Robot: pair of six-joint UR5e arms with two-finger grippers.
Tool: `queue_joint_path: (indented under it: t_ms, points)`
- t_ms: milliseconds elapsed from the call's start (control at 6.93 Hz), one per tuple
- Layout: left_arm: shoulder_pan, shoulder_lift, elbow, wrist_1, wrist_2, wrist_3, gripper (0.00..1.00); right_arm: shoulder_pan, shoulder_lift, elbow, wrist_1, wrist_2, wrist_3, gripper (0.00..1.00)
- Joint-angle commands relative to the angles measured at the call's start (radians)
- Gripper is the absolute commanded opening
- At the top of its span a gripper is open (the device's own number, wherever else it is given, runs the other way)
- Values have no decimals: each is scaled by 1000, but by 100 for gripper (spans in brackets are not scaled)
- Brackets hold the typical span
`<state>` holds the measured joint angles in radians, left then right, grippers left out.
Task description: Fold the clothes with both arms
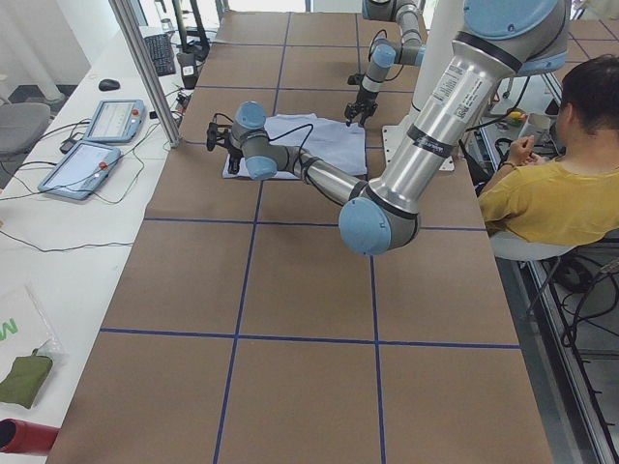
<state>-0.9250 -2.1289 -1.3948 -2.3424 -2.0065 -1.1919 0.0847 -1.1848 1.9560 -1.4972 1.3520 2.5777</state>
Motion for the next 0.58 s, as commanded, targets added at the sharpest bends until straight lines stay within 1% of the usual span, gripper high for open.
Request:
queue_joint_path:
  t_ms: [0, 433]
  points:
    - [0, 1, -3, 0, 0, 0, 67, -2, 4, -6, 0, -19, 16, 77]
    - [2, 0, -3, 0, 0, 0, 67, -3, 5, -22, 0, -24, 18, 77]
